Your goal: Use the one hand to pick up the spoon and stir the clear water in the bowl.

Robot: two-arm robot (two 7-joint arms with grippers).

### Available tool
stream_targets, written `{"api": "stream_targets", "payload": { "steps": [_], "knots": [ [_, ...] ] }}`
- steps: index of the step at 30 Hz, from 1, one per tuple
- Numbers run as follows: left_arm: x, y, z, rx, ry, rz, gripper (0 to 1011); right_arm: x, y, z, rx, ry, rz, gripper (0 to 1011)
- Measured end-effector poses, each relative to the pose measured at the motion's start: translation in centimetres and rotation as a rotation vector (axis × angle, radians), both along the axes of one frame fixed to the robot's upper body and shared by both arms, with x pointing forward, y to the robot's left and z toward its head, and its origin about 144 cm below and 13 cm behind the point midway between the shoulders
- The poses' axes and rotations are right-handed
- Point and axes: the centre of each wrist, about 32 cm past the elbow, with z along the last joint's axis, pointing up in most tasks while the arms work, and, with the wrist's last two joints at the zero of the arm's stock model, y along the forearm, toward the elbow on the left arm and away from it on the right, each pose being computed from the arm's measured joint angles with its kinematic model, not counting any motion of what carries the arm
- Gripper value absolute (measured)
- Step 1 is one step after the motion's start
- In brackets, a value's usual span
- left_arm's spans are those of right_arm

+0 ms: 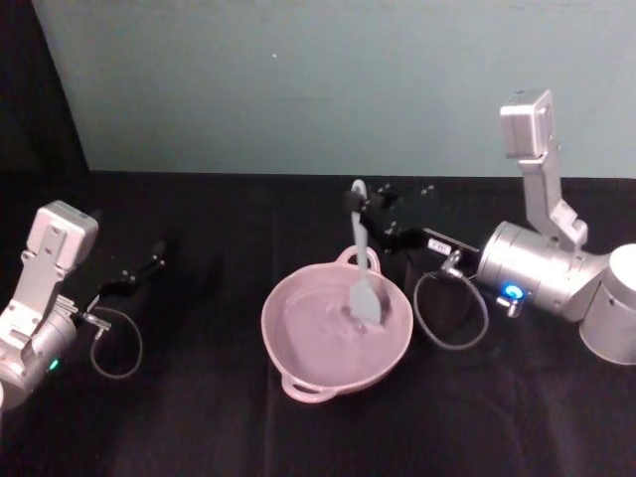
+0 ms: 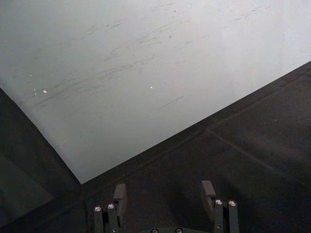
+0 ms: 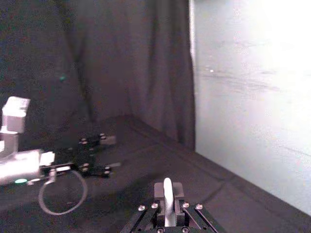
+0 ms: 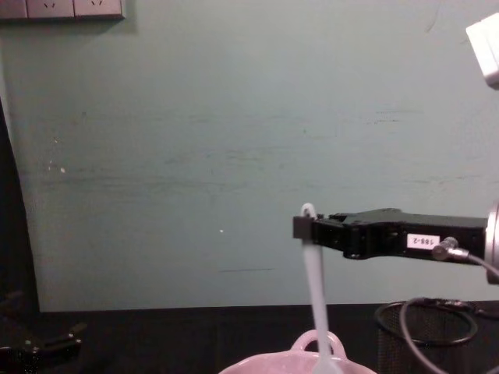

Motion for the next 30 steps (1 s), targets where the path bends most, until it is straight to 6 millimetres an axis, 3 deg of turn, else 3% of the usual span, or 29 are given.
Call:
{"api": "stream_targets", "payload": {
  "steps": [10, 19, 30],
  "knots": [
    [0.0, 0.0, 0.0, 0.0, 0.0, 0.0, 1005, -1.0, 3.0, -0.5, 0.036, 0.014, 0.104, 112],
    [0.0, 0.0, 0.0, 0.0, 0.0, 0.0, 1005, 0.1, 5.5, -0.7, 0.074, 0.021, 0.141, 112],
    [0.0, 0.0, 0.0, 0.0, 0.0, 0.0, 1005, 1.8, 5.6, -1.1, 0.099, 0.027, 0.079, 112]
  ]
}}
